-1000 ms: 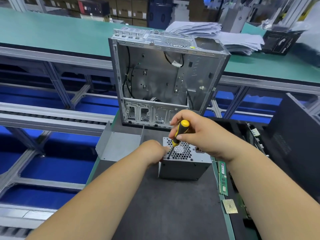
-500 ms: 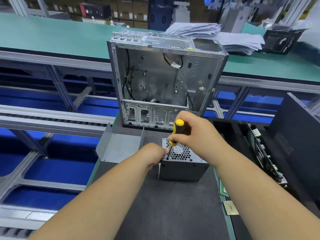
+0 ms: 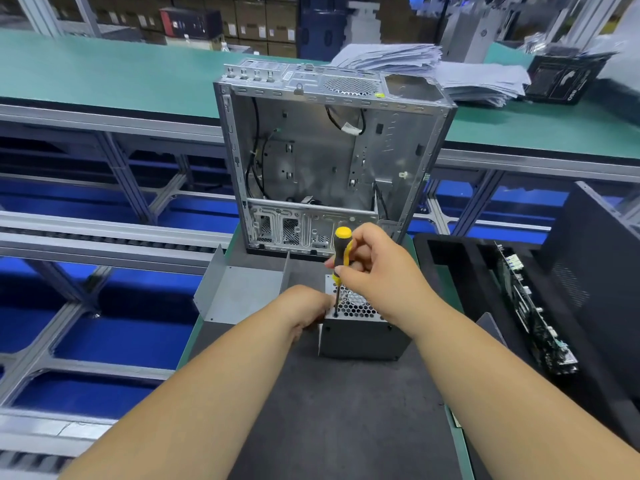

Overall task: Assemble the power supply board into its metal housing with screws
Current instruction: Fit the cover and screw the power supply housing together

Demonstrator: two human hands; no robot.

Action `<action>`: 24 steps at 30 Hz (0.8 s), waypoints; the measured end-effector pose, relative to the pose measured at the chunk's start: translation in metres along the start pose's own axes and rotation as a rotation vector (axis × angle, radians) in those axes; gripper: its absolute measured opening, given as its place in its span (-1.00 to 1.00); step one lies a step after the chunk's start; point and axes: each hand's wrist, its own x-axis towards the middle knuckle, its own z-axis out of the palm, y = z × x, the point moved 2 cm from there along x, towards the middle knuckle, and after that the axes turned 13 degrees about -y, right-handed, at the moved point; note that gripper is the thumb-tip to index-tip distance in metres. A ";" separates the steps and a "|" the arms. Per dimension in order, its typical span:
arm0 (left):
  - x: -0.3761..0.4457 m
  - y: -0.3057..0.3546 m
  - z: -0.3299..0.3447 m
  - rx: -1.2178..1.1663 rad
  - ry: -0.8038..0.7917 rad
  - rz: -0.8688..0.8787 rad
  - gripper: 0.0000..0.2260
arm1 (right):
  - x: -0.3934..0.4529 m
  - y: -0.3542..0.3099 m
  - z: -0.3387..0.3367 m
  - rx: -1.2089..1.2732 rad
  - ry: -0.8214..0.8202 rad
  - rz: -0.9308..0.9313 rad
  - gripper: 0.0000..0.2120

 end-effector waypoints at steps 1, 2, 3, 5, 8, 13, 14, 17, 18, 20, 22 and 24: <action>-0.001 0.001 0.001 0.004 0.002 0.008 -0.72 | 0.000 -0.001 0.001 0.003 -0.012 -0.012 -0.74; -0.003 0.003 0.001 0.013 0.007 0.003 -0.73 | 0.001 -0.002 0.002 -0.017 -0.016 -0.022 -0.71; -0.005 0.004 0.002 0.017 0.010 -0.008 -0.73 | 0.002 -0.003 0.002 -0.054 -0.016 -0.029 -0.66; -0.005 0.005 0.002 0.001 -0.001 -0.019 -0.75 | 0.003 -0.003 0.000 -0.144 -0.016 -0.018 -0.57; -0.006 0.003 0.001 -0.055 -0.055 -0.017 -0.77 | 0.005 -0.003 -0.003 -0.170 -0.036 0.029 -0.70; -0.014 0.004 0.002 -0.163 -0.096 0.048 -0.78 | 0.008 -0.003 -0.008 -0.090 -0.047 0.051 -0.80; -0.016 0.004 0.002 -0.175 -0.102 0.048 -0.73 | 0.008 -0.003 -0.008 -0.052 -0.066 0.045 -0.81; -0.022 0.006 0.003 -0.191 -0.119 0.052 -0.80 | 0.007 -0.001 -0.009 0.036 -0.138 0.030 -0.78; -0.023 0.006 0.003 -0.187 -0.110 0.057 -0.82 | 0.007 -0.001 -0.009 0.058 -0.159 0.031 -0.74; -0.025 0.007 0.003 -0.177 -0.084 0.073 -0.82 | 0.006 0.000 -0.010 0.086 -0.179 0.031 -0.67; -0.027 0.007 0.003 -0.180 -0.083 0.079 -0.82 | 0.006 0.001 -0.011 0.107 -0.167 0.024 -0.68; -0.027 0.007 0.003 -0.195 -0.112 0.074 -0.84 | 0.007 0.002 -0.011 0.089 -0.123 0.021 -0.77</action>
